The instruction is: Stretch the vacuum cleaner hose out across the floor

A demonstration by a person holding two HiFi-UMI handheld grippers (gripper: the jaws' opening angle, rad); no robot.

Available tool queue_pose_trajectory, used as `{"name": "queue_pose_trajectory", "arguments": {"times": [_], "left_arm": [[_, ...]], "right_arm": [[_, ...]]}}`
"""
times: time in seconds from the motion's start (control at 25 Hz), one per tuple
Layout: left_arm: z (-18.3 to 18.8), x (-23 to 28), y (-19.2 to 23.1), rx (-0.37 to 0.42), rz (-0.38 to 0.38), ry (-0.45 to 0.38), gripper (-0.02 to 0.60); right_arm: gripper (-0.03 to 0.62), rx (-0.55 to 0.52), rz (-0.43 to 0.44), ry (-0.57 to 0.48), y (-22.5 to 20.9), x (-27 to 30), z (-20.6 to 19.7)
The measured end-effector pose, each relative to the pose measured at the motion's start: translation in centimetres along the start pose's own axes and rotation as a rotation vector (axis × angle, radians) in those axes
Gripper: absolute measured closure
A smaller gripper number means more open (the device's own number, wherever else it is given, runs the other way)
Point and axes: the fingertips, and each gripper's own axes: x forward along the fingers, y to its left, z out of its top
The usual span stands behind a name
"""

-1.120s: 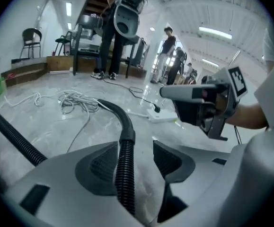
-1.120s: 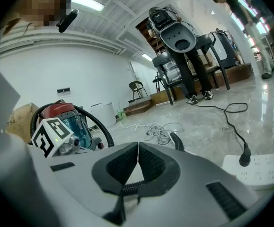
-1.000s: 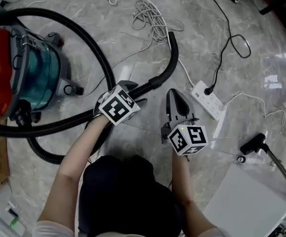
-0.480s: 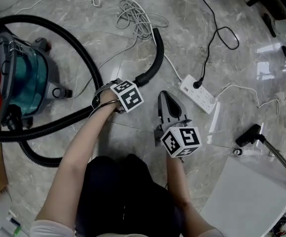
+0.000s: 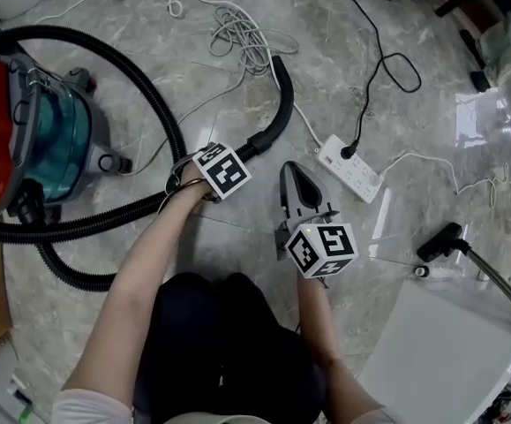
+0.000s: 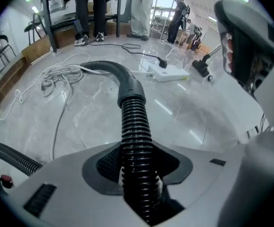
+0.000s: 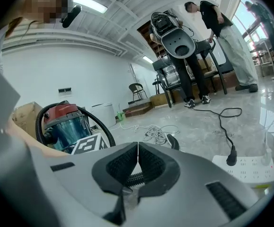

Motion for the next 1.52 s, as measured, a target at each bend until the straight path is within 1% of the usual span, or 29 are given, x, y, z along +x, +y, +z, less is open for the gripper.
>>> {"name": "queue_pose_trajectory", "arguments": {"times": [0.16,0.28,0.36,0.44,0.48,0.52,0.6,0.64,0.72,0.84,0.92,1.0,1.12,1.24,1.32,1.44,1.52], "left_arm": [[1.2,-2.2,-1.3,-0.023,-0.036,-0.082,0.4],[1.9,-4.1,-2.5,-0.015,-0.054,-0.151,0.4],[2.4,-5.5,-3.1,-0.027,-0.062,-0.212,0.4],[3.0,-6.9,-3.6,-0.051,-0.07,-0.279,0.4],[3.2,-7.6,-3.7,-0.054,-0.068,-0.309,0.4],[3.4,-8.4,-3.8,-0.052,-0.067,-0.336,0.4],[3.5,-9.8,-4.4,-0.042,-0.072,-0.38,0.4],[3.5,-10.5,-4.7,-0.034,-0.076,-0.398,0.4],[3.4,-11.7,-5.6,-0.017,-0.085,-0.433,0.4],[3.4,-13.8,-7.6,0.005,-0.122,-0.497,0.4],[3.2,-15.3,-8.9,0.042,-0.138,-0.526,0.4],[2.7,-16.8,-10.1,0.079,-0.153,-0.548,0.4],[2.1,-18.7,-12.1,0.11,-0.197,-0.578,0.4],[1.9,-19.9,-13.3,0.126,-0.221,-0.59,0.4],[2.0,-20.9,-13.7,0.127,-0.237,-0.607,0.4],[2.0,-22.3,-13.7,0.125,-0.228,-0.62,0.4],[1.8,-22.9,-13.3,0.117,-0.208,-0.623,0.4]], "right_arm": [[0.579,0.014,0.007,0.035,0.2,0.0,-0.1],[0.579,0.018,0.006,0.049,0.1,-0.1,0.2],[0.577,0.048,-0.008,0.038,-0.3,-0.3,0.7],[0.57,0.089,-0.001,0.03,-0.6,-0.4,1.2],[0.533,0.112,0.017,0.037,-0.4,-0.4,1.4],[0.46,0.14,0.041,0.048,-0.2,-0.3,1.4],[0.372,0.208,0.099,0.061,0.6,-0.3,1.6],[0.348,0.244,0.122,0.054,1.0,-0.3,1.9],[0.326,0.304,0.154,0.021,1.5,-0.6,2.8],[0.31,0.372,0.197,-0.022,2.0,-0.9,4.5],[0.305,0.408,0.233,-0.036,2.4,-0.8,5.8],[0.304,0.437,0.284,-0.055,3.0,-0.7,7.4],[0.305,0.479,0.367,-0.065,4.6,-0.5,9.3],[0.306,0.482,0.412,-0.062,6.1,-0.7,10.5],[0.307,0.481,0.463,-0.073,7.3,-1.0,11.5],[0.343,0.51,0.524,-0.069,8.8,-1.2,12.8],[0.375,0.517,0.531,-0.069,9.5,-1.3,13.6]]}}
